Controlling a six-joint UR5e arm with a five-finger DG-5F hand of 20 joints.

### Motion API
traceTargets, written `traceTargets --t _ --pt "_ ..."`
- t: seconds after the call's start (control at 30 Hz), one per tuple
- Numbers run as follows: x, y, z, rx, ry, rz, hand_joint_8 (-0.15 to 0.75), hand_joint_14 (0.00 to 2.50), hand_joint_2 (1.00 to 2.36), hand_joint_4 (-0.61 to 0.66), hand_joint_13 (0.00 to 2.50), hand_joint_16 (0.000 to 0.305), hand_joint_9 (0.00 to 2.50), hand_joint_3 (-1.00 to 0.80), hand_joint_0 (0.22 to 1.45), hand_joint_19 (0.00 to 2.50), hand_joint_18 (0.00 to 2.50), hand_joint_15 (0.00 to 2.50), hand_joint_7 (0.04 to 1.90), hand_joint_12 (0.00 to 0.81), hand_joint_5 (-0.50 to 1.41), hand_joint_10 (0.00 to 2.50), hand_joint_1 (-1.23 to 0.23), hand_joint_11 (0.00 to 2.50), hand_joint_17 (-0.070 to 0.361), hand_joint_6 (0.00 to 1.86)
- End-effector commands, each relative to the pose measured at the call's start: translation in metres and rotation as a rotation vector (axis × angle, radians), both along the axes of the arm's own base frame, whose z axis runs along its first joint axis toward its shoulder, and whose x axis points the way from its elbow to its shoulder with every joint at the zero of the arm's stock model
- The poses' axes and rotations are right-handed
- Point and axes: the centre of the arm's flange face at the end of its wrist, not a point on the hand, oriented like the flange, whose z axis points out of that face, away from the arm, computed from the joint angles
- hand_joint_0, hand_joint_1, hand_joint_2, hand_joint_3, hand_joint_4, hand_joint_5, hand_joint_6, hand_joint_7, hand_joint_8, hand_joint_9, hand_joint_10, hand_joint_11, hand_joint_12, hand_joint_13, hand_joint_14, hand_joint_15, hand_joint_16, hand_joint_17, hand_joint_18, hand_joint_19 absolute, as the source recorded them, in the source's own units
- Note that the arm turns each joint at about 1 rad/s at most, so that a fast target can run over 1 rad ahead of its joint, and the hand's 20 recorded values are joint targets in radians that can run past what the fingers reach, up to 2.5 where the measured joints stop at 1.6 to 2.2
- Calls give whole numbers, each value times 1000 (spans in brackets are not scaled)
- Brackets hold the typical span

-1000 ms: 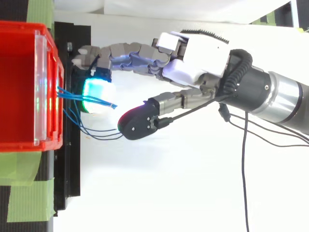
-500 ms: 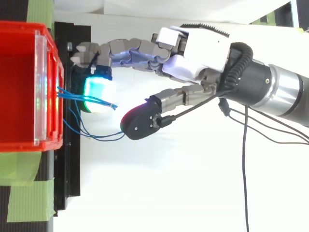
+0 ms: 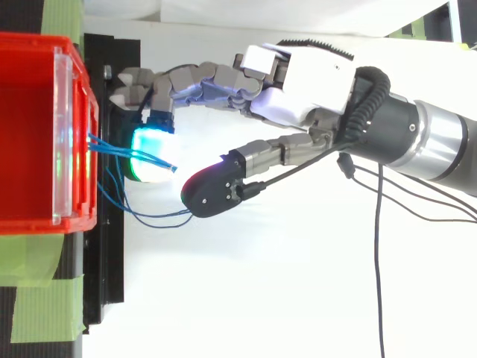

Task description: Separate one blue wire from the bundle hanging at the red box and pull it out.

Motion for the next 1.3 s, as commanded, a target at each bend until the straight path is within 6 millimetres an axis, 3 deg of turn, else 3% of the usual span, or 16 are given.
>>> traceTargets --t 0.0,1.27 --pt "0 -1 0 0 -2 -1 316 0 1008 252 101 59 330 -409 625 127 124 49 1015 374 -196 2 -716 89 134 747" --pt "-1 -2 0 11 0 -1 336 2 1026 187 197 60 473 -114 588 132 209 66 1010 384 -192 4 -737 176 134 835"
